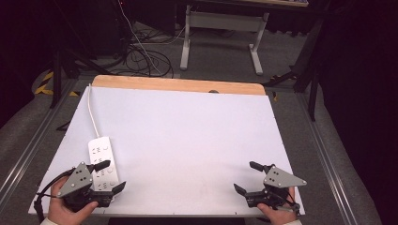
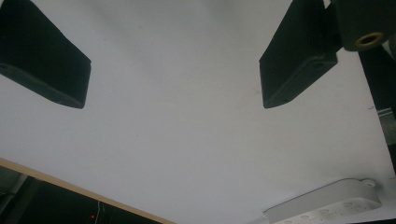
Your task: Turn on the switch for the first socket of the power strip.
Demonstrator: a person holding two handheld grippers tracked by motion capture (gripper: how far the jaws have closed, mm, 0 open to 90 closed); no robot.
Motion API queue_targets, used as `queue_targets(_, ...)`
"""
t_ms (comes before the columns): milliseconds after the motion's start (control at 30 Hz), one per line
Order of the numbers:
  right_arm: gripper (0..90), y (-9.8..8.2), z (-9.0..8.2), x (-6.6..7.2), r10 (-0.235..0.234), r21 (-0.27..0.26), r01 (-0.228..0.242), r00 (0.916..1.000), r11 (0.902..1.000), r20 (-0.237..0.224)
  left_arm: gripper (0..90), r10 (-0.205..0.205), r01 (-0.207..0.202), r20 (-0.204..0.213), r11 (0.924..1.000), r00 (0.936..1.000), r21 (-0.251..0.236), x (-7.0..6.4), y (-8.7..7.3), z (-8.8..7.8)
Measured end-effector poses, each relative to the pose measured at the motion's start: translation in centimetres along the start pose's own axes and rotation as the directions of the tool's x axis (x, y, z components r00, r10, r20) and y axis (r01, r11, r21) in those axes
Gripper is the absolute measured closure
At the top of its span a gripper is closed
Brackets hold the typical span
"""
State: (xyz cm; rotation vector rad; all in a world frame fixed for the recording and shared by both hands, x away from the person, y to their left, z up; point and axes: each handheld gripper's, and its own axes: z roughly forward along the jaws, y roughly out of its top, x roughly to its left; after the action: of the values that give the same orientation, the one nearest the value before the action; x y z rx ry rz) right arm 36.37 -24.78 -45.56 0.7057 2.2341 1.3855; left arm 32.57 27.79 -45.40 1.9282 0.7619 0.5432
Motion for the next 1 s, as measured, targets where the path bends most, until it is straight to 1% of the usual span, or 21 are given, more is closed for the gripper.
queue_targets(67, 9.7, 0.0, 0.0, 0.0, 0.001, 0.005, -0.001, 1.0000, 1.0000, 0.001, 15.6, -0.002, 0.002, 0.000, 1.0000, 1.0000, 0.002, -0.1, 0.0, -0.1)
queue_targets(233, 9.7, 0.0, 0.0, 0.0, -0.007, 0.001, 0.007, 1.0000, 1.0000, 0.001, 16.5, 0.015, -0.015, -0.018, 0.9998, 0.9997, 0.009, -0.1, 0.2, -0.1)
queue_targets(333, 9.8, 0.0, 0.0, 0.0, -0.006, 0.005, 0.006, 0.9999, 1.0000, 0.008, 18.0, 0.017, -0.016, -0.023, 0.9997, 0.9996, 0.016, -0.2, 0.3, -0.1)
queue_targets(467, 9.8, 0.0, 0.1, 0.1, -0.007, 0.006, 0.007, 0.9999, 1.0000, 0.008, 18.6, 0.043, -0.042, -0.035, 0.9986, 0.9985, 0.031, -0.5, 0.6, -0.1)
queue_targets(533, 9.8, 0.0, 0.1, 0.1, -0.003, 0.008, 0.002, 1.0000, 1.0000, 0.007, 19.1, 0.032, -0.031, -0.030, 0.9991, 0.9990, 0.029, -0.5, 0.6, -0.1)
queue_targets(600, 9.8, 0.0, 0.1, 0.1, -0.009, 0.007, 0.008, 1.0000, 0.9999, 0.005, 19.6, 0.020, -0.020, -0.029, 0.9995, 0.9994, 0.023, -0.4, 0.6, -0.2)
queue_targets(700, 9.9, 0.0, 0.1, 0.1, -0.004, 0.006, 0.004, 1.0000, 1.0000, 0.005, 21.2, 0.011, -0.011, -0.031, 0.9997, 0.9995, 0.020, -0.3, 0.7, -0.3)
queue_targets(933, 9.9, 0.0, 0.1, 0.1, -0.008, 0.007, 0.008, 1.0000, 0.9999, 0.004, 23.0, 0.023, -0.022, -0.025, 0.9996, 0.9994, 0.020, -0.4, 1.0, -0.4)
queue_targets(1000, 9.8, 0.0, 0.1, 0.1, -0.005, 0.006, 0.005, 1.0000, 1.0000, 0.003, 25.9, 0.026, -0.025, -0.025, 0.9995, 0.9994, 0.020, -0.3, 1.2, -0.5)
